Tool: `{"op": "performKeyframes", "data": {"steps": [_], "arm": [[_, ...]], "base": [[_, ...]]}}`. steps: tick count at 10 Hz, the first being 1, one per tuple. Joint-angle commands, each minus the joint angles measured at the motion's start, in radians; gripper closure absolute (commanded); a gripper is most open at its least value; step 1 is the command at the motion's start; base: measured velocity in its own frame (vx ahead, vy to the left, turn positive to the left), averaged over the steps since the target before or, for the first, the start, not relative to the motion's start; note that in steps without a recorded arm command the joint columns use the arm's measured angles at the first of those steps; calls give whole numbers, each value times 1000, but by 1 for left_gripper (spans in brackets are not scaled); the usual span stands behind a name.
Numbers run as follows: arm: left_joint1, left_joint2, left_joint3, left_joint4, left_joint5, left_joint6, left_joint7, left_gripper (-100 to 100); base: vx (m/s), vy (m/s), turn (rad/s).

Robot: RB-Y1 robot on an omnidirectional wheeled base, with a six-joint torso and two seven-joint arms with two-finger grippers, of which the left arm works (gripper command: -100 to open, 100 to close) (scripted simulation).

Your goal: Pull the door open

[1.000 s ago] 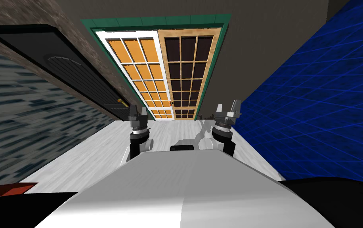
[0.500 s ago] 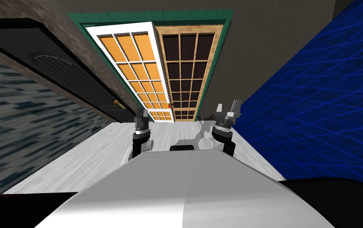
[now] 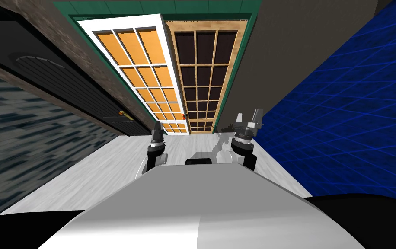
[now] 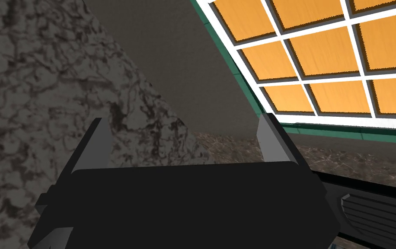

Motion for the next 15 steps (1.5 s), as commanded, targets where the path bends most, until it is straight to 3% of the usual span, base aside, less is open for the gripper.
{"op": "performKeyframes", "data": {"steps": [1, 3, 4, 15], "arm": [[-6, 4, 9, 45, -7, -9, -42, -100], [-8, 5, 13, 62, -9, -13, -58, -100], [-12, 8, 20, 97, -15, -19, -91, -100], [-37, 19, 67, 313, -47, -59, -291, -100]], "base": [[137, 2, -63], [84, 10, -2], [104, 9, -38], [104, 16, -27]]}}
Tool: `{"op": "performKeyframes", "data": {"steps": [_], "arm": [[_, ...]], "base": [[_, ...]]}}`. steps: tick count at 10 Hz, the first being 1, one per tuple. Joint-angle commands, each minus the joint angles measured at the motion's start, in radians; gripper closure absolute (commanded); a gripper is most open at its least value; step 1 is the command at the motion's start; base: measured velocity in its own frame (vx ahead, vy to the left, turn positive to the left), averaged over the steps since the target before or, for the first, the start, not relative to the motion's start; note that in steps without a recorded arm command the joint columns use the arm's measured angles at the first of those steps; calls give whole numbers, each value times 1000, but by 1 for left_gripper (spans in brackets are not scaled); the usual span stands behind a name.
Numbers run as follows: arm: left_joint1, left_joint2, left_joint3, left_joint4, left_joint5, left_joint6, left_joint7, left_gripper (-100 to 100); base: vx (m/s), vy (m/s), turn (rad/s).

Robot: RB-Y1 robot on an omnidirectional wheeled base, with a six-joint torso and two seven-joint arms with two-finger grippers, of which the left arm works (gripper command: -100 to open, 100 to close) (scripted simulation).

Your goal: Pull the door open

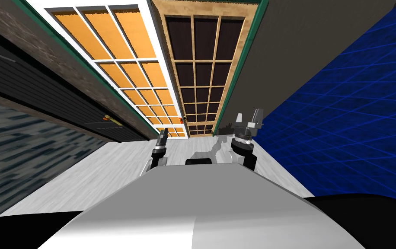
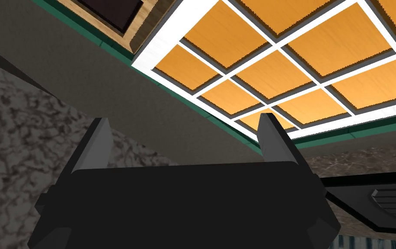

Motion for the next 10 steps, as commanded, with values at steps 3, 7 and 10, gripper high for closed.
{"op": "performKeyframes", "data": {"steps": [3, 7, 10], "arm": [[-6, 0, 15, 74, -12, -15, -73, -100], [-17, 1, 34, 159, -25, -30, -153, -100], [-25, 0, 47, 222, -34, -42, -212, -100]], "base": [[93, 12, -28], [98, 21, -29], [100, 18, -29]]}}
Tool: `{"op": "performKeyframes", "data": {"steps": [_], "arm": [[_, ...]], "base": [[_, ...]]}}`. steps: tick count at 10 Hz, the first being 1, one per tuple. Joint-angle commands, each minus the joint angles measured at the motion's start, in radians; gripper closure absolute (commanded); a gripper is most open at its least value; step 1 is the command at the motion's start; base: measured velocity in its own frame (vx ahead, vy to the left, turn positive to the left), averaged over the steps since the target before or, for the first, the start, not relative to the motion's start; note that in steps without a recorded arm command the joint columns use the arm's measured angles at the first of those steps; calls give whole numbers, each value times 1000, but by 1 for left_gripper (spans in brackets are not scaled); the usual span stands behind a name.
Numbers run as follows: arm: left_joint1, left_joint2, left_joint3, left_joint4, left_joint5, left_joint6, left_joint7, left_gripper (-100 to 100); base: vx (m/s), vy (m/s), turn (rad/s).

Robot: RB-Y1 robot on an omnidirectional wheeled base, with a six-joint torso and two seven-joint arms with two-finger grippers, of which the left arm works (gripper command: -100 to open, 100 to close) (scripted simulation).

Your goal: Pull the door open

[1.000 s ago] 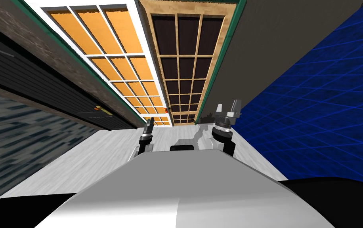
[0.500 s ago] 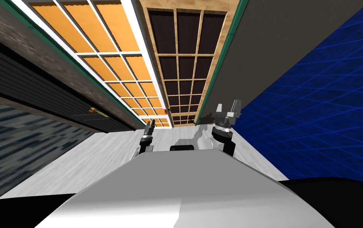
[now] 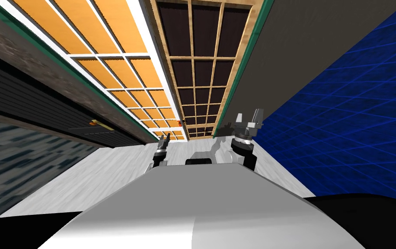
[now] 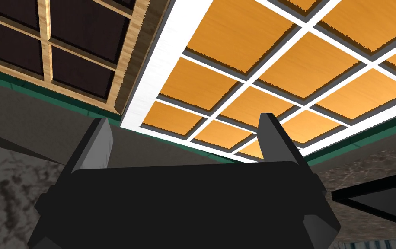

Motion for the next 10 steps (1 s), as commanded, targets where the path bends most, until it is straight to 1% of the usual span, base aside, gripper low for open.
{"op": "performKeyframes", "data": {"steps": [1, 10], "arm": [[-6, -1, 7, 33, -6, -3, -35, -100], [-31, -9, 47, 215, -33, -37, -205, -100]], "base": [[100, 21, -36], [97, 20, -29]]}}
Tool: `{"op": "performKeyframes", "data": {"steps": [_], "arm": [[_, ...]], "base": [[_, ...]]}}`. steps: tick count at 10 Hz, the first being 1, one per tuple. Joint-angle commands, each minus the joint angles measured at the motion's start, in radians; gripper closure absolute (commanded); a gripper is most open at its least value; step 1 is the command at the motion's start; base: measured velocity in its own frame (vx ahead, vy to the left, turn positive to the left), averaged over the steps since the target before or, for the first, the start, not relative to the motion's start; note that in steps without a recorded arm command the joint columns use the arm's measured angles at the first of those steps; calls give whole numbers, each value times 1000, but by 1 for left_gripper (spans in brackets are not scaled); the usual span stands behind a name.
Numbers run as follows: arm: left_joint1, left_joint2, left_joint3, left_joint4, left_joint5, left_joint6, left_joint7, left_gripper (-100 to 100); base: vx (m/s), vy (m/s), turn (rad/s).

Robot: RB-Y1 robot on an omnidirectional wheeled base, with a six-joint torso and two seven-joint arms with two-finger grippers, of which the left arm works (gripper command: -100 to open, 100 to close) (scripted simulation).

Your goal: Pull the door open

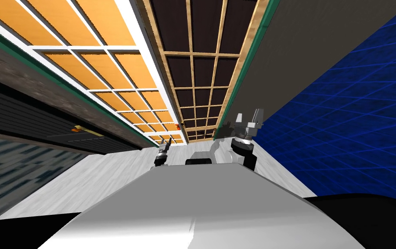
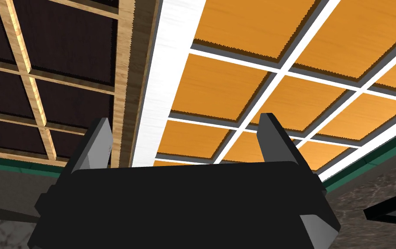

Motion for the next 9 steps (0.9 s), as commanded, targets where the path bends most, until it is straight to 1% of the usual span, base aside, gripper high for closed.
{"op": "performKeyframes", "data": {"steps": [1, 6, 7, 8, 9], "arm": [[3, -4, 4, 16, -6, 2, -29, -100], [-11, -12, 24, 107, -20, -15, -115, -100], [-16, -15, 31, 141, -25, -21, -147, -100], [-18, -17, 35, 157, -27, -24, -163, -100], [-23, -21, 41, 187, -32, -30, -191, -100]], "base": [[108, 26, -29], [97, 21, -28], [126, 24, -41], [125, 26, -42], [161, 43, -42]]}}
